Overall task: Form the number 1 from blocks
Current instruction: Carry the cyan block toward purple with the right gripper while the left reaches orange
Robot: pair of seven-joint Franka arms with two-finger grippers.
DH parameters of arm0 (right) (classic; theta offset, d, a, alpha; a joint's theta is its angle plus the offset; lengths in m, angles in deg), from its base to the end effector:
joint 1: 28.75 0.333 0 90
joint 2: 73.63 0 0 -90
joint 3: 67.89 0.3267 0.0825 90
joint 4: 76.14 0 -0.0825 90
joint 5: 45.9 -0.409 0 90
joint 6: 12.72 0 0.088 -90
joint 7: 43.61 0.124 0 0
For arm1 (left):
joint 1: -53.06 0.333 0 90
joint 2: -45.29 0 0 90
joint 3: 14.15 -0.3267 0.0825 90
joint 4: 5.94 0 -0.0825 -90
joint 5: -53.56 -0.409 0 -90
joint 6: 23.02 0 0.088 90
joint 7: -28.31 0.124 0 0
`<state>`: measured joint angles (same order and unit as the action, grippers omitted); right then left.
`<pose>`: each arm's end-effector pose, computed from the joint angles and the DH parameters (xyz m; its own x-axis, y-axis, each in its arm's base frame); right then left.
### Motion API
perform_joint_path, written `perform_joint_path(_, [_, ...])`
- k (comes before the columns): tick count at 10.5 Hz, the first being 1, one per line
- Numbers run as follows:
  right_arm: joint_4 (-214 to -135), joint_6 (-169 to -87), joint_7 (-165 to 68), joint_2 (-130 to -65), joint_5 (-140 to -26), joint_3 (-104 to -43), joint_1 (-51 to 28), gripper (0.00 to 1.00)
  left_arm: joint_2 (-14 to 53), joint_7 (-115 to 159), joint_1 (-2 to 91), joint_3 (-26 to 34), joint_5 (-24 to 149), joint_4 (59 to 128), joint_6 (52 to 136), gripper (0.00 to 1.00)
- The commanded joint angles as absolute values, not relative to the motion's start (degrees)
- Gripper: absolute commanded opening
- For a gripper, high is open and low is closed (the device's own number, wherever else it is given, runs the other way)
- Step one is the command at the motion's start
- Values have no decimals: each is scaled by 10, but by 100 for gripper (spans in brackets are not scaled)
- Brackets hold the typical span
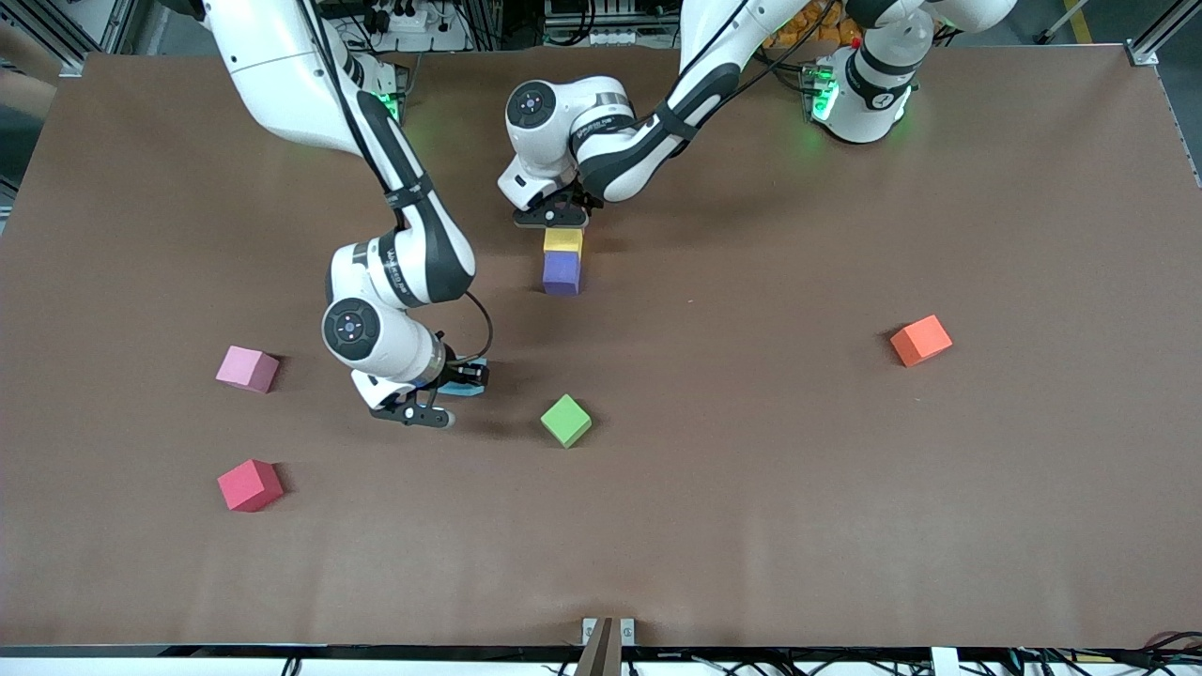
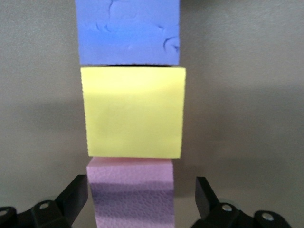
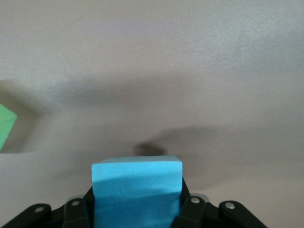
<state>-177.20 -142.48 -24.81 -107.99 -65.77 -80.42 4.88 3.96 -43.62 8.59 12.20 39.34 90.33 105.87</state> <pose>0.6232 0.2641 0.1992 0.9805 -0.1535 -0.1225 -0.1649 -0.9822 -0.0896 0.2622 -0.6423 0.1833 0.9901 -0.0528 -0.1300 -0.0561 -0.9982 -0.0223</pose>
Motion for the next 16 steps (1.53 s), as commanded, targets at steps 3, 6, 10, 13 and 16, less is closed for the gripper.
perform_joint_path(3, [-1799,-1429,-257,-1052,-668,-803,53,55,89,-459,81,116,378,900,1013,100])
perform_joint_path(6, [-1799,-1430,-253,-1053,-668,-803,56,55,135,-452,129,115,377,904,970,100])
perform_joint_path(10, [-1798,-1442,-212,-1056,-673,-803,93,55,154,-376,274,115,377,907,947,100])
perform_joint_path(13, [-1799,-1460,-147,-1057,-673,-803,147,55,169,-325,379,116,377,910,944,100])
perform_joint_path(16, [-1821,-1501,-103,-1060,-673,-796,184,55,194,-253,471,119,377,936,918,100])
